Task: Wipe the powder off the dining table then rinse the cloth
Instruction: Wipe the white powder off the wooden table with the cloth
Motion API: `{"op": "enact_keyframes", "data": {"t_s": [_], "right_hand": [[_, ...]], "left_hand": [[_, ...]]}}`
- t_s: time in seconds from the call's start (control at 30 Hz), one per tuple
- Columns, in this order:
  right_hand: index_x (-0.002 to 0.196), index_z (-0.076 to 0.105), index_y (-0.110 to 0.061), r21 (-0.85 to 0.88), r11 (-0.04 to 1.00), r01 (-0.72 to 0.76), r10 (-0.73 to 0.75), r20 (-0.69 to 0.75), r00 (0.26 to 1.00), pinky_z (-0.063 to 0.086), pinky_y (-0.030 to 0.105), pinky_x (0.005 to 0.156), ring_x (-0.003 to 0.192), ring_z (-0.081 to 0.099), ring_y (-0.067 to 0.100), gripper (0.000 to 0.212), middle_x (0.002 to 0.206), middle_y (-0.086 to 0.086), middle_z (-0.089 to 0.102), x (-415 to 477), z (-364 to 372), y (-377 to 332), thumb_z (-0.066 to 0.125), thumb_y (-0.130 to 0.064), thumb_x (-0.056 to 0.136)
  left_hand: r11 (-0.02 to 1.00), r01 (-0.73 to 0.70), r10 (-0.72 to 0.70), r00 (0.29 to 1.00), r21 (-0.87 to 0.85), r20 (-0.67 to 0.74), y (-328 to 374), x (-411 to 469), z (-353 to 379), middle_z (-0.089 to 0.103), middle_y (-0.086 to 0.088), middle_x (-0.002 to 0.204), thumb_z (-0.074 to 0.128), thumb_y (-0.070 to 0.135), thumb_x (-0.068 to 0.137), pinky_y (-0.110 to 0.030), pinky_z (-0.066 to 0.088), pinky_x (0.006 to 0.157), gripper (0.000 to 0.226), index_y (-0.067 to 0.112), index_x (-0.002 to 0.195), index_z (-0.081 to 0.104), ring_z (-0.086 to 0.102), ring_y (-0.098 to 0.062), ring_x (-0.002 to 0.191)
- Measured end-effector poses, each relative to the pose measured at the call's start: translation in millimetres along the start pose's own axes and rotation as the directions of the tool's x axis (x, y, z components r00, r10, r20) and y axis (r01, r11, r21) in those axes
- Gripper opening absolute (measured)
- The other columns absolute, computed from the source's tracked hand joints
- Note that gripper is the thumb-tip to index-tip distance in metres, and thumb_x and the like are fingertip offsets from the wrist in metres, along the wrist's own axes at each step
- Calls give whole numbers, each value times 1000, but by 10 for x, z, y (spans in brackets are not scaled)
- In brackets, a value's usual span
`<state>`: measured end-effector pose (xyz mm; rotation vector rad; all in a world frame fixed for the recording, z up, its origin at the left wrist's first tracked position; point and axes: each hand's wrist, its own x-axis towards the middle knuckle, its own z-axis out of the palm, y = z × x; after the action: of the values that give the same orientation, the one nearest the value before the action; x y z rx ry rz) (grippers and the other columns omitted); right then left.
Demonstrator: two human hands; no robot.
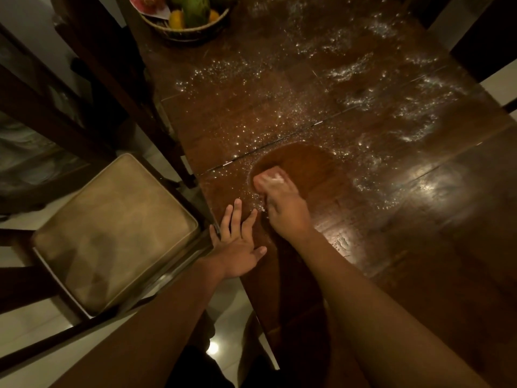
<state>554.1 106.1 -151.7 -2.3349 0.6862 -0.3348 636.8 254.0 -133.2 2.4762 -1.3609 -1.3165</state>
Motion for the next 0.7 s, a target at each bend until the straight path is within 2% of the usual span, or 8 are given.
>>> {"op": "enact_keyframes", "data": {"t_s": [0.1,0.2,0.3,0.37,0.43,0.57,0.63,0.7], "right_hand": [[139,58,-16,32,961,274,-273,248,929,17,34,124,144,29,8,57,143,4,57,-20,25,40,53,5,87],[120,73,-22,137,976,167,-209,403,891,20,42,124,138,38,2,47,131,-11,63,-19,-246,331,55,0,82],[115,75,-18,133,991,5,-39,251,967,23,46,123,124,54,7,44,111,-11,73,64,-362,377,56,2,80],[130,66,-18,58,986,-157,153,59,986,24,40,123,131,51,16,50,125,-1,69,136,-200,202,55,5,87],[140,57,-19,-36,979,-203,201,-46,978,20,37,123,143,39,23,57,144,3,56,160,14,-55,52,4,88],[130,65,-10,45,971,235,-240,176,955,11,22,122,136,39,17,61,134,7,63,-89,111,-162,52,11,75],[125,70,-18,115,953,280,-302,378,875,9,20,122,140,40,10,57,134,-3,64,-266,-98,62,54,5,75],[116,74,-25,113,975,191,-221,417,882,16,31,124,135,46,0,51,127,-13,66,-441,-394,367,57,1,76]], "left_hand": [[999,-35,33,998,-31,-59,-51,-4,43,-48,5,148,47,52,95,-61,-7,116,70,28,148,6,-43,-18,137],[990,-104,91,987,-94,-130,-118,-23,68,-37,7,153,53,47,94,-59,-3,117,51,28,130,22,-35,-16,141],[973,-154,114,968,-171,-223,-185,-46,59,-19,12,157,57,41,92,-58,-8,117,49,32,124,21,-22,-14,145],[970,-154,85,940,-190,-329,-225,-57,-5,0,11,156,56,34,93,-56,-10,117,53,33,130,18,-3,-16,147],[968,-145,46,905,-205,-424,-230,-51,-155,16,5,151,56,21,90,-55,-9,119,60,28,136,19,12,-19,144],[962,-126,-11,868,-242,-496,-252,47,-525,33,-8,148,56,3,81,-53,14,119,73,14,145,24,27,-25,141],[972,-121,18,891,-200,-454,-270,74,-596,27,-11,154,55,6,86,-42,16,121,72,11,150,21,23,-27,143],[992,-106,70,916,-71,-395,-273,73,-563,11,-12,160,52,14,91,-37,11,120,73,10,153,14,11,-29,148]]}}
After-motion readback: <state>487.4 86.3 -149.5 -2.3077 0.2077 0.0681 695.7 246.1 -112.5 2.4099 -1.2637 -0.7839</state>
